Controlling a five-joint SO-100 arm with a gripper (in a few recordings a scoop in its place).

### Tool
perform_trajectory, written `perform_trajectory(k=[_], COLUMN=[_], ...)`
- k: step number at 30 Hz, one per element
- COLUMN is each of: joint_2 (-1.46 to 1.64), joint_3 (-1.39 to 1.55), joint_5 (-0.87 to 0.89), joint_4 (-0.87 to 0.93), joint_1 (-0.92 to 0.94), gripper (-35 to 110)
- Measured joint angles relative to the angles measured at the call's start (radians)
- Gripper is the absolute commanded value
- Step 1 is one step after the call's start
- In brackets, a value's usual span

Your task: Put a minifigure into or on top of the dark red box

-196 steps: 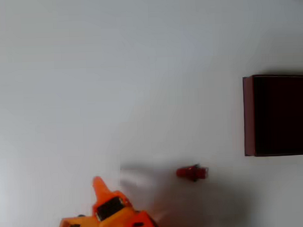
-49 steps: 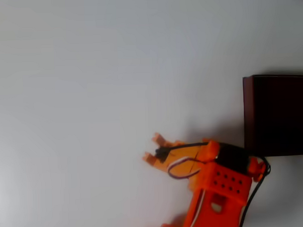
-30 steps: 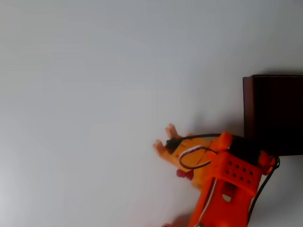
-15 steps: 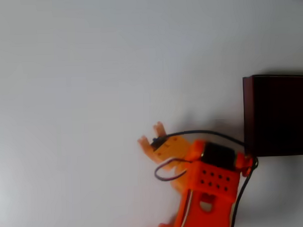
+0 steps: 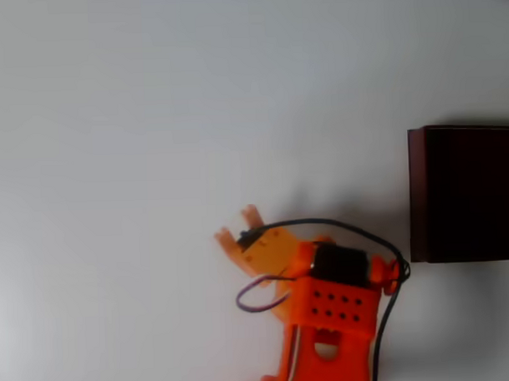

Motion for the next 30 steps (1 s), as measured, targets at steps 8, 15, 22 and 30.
perform_trajectory(k=[8, 15, 22, 30], joint_2=[-0.031, -0.196, 0.003, 0.1], joint_3=[-0.104, -0.448, -0.449, -0.321], joint_5=[0.115, 0.431, 0.787, 1.126], joint_4=[0.054, 0.298, 0.385, 0.405], joint_1=[-0.097, -0.14, -0.107, 0.031], gripper=[22, 19, 25, 26])
